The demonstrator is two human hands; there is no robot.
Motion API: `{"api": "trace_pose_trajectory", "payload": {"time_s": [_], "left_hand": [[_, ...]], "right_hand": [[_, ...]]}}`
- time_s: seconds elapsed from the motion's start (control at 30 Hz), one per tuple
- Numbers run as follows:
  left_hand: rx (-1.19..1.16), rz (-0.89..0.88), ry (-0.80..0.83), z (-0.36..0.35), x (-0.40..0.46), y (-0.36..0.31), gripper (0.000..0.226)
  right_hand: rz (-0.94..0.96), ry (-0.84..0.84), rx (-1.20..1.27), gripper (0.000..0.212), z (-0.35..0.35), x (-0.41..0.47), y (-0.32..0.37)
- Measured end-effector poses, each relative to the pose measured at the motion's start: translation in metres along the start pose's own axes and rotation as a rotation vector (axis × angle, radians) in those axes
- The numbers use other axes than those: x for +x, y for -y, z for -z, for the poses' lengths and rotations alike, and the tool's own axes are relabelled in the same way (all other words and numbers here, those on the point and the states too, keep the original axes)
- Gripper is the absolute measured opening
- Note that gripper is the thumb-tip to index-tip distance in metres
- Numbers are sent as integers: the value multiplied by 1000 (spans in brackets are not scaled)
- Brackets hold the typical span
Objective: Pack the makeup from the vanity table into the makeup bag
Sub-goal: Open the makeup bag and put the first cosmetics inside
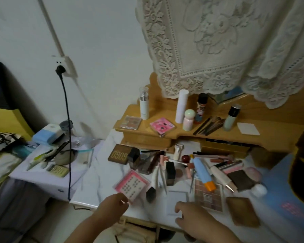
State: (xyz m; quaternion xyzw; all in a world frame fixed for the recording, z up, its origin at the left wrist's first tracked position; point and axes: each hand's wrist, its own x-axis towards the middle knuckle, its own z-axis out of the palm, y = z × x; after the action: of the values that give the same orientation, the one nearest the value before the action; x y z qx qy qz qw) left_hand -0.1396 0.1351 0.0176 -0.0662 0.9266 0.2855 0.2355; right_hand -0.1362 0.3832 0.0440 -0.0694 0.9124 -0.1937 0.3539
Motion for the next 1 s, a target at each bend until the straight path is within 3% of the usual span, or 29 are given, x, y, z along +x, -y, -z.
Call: {"api": "trace_pose_trajectory", "payload": {"time_s": [0.13, 0.27, 0.37, 0.73, 0.87, 1.0], "left_hand": [[-24, 3, 11, 25, 8, 40, 9], [-61, 37, -3, 40, 21, 65, 4], [-87, 69, -20, 44, 33, 73, 4], [-61, 282, -80, 41, 49, 95, 5], [-54, 313, -90, 41, 46, 102, 26], [-65, 312, -87, 41, 41, 104, 27]], "right_hand": [[27, -86, 69, 8, 0, 14, 50], [108, -196, 108, 20, 11, 32, 97], [145, -209, 62, 12, 10, 66, 124], [-120, -68, -393, 65, -31, 173, 146], [-174, -47, -387, 87, -36, 180, 144], [-140, -137, -385, 107, -30, 174, 144]]}}
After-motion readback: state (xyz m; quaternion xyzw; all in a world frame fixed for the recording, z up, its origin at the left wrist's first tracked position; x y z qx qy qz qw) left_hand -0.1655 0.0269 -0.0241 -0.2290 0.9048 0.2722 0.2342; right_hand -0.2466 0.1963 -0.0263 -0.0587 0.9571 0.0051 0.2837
